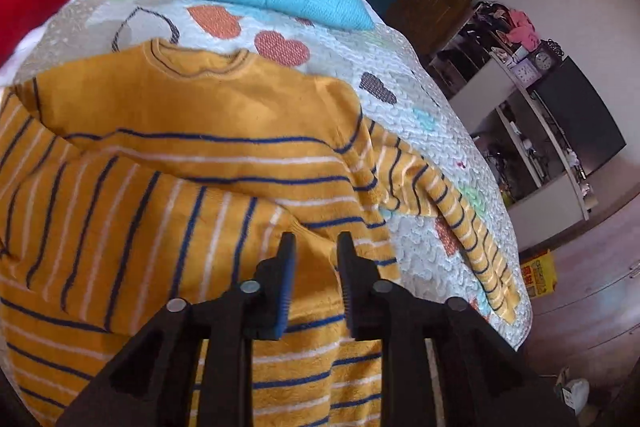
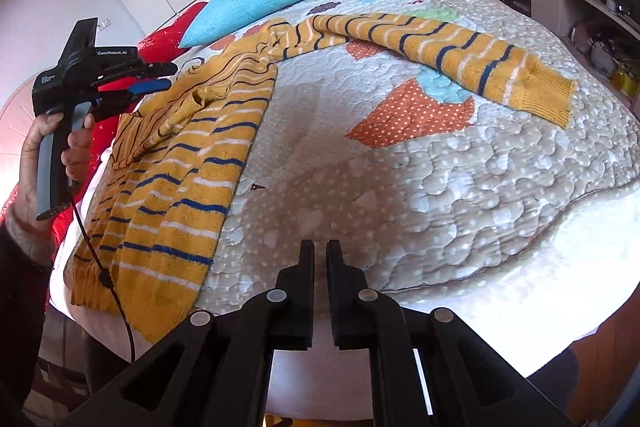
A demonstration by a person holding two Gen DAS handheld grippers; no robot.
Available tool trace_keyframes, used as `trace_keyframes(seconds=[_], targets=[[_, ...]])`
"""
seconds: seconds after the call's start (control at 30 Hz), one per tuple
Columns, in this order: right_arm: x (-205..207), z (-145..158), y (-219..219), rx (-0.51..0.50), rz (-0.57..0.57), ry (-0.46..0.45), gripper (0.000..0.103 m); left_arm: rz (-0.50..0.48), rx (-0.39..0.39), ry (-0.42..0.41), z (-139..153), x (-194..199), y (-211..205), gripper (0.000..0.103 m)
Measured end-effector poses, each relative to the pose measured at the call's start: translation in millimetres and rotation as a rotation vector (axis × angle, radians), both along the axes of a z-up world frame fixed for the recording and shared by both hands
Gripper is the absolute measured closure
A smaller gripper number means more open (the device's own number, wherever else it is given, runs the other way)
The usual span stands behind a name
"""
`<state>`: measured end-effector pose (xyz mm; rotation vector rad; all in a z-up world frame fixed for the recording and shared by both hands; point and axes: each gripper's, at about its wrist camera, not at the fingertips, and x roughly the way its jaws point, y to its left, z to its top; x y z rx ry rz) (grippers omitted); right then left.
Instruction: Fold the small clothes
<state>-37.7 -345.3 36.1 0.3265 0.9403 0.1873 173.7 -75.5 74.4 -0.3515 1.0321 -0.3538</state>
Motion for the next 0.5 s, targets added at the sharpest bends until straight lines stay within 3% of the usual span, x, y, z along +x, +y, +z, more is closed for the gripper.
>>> trace_keyframes(seconds=[0.1,0.2,0.3,0.37,0.5], targets=[[8.6,0.9,3.3,-0.008,0.023,-0.003,0.096,0.010,0.039,-0.027,2.4,-23.0,15.0,0.050],[22.6,5.5,19.2,-0.020,0.065,-0.023,0.095,0.064,0.178,-0.081,11.1,-57.7,42.6,0.041],[39.3,15.1,44.4,-0.019,0.115,-0.055,0.088,0.147,0.284,-0.129,12.1,-89.8,77.0,0.031],[51.2,21.0,62.6,-0.008,0.150,-0.073,0.077,0.205,0.334,-0.140,5.4,-107.8,99.5,0.030],[80.5,32.7,98.1,-0.007,0.222,-0.100,0.070,0.284,0.411,-0.099,-24.2,-123.4,137.9,0.030]])
